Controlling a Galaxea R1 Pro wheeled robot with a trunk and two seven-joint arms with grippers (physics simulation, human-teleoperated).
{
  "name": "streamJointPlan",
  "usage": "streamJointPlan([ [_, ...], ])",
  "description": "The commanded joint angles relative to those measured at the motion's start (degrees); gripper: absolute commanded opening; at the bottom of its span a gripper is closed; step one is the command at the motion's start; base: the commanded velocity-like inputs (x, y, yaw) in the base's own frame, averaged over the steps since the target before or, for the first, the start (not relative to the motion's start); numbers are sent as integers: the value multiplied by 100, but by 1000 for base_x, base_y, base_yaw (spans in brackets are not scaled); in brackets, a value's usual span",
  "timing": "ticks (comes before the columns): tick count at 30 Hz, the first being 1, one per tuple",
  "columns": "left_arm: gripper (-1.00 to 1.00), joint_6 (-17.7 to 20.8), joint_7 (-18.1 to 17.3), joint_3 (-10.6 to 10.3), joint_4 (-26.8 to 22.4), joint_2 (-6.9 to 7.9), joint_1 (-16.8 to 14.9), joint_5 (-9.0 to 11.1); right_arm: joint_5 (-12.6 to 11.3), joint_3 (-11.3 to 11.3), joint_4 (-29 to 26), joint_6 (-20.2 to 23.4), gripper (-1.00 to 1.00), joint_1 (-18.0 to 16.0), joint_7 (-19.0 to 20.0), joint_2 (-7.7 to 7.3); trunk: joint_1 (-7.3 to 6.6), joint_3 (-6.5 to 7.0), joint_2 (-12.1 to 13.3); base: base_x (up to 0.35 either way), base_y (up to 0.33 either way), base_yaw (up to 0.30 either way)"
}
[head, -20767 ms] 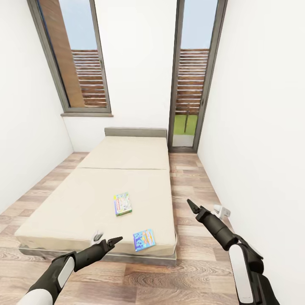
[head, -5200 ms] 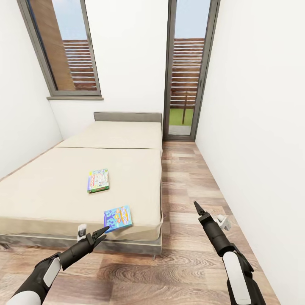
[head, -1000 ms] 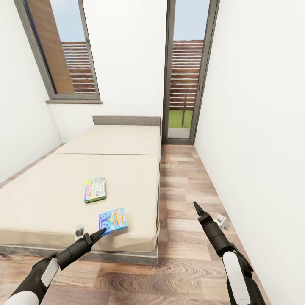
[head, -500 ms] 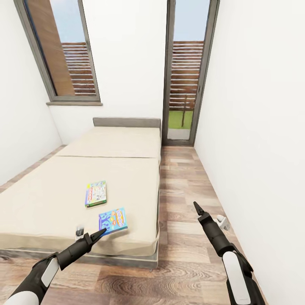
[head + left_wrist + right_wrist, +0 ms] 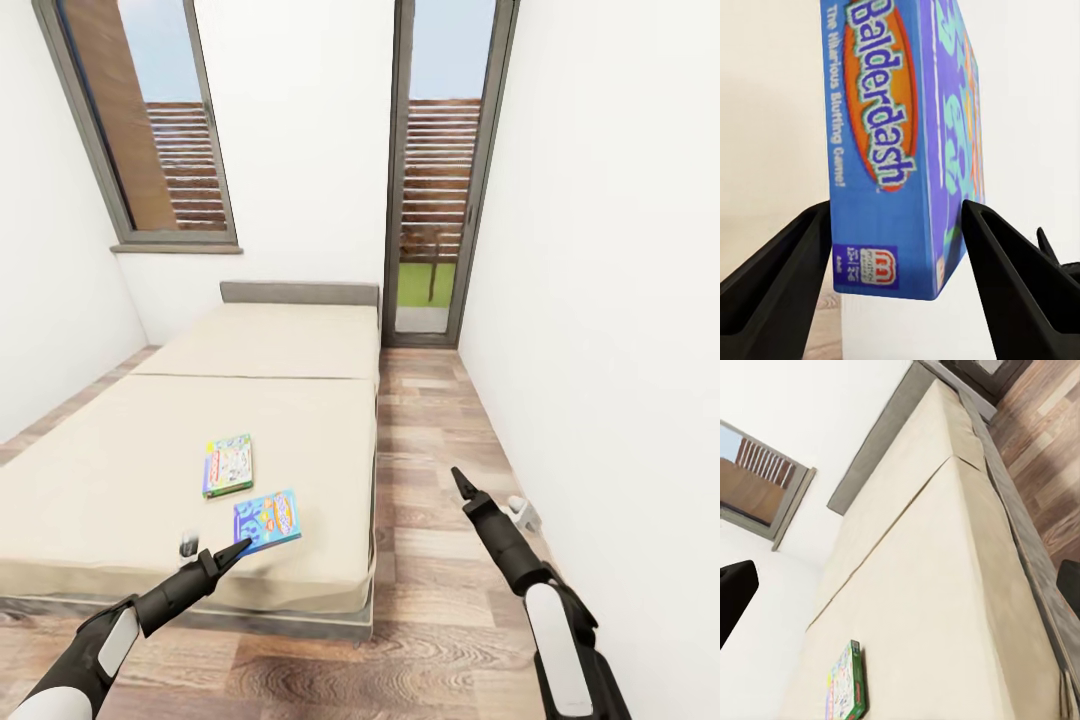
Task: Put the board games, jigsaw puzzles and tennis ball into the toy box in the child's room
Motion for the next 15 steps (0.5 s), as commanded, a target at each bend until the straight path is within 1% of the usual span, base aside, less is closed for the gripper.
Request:
streamJointPlan([
  [1, -100, 48, -10, 5, -4, -3, -3, 9, -36, -17, -123, 155, 100, -4, -64, 7, -23, 13, 39, 0, 0, 0],
  [2, -100, 50, -10, 0, -8, -6, -3, 9, -34, -12, -212, 270, 100, -4, -134, -51, -45, 31, 79, 0, 0, 0],
  [6, -100, 64, -16, -2, -20, -9, -3, 9, -35, -6, -341, 492, 100, -4, -211, -243, -133, 103, 240, 0, 0, 0],
  [9, -100, 69, -18, 0, -23, -2, -3, 9, -39, -1, -363, 527, 100, -1, -206, -303, -199, 157, 360, 0, 0, 0],
  [15, -100, 71, -32, 0, -29, 5, -3, 9, -40, 5, -362, 528, 100, 4, -201, -323, -331, 265, 601, 0, 0, 0],
])
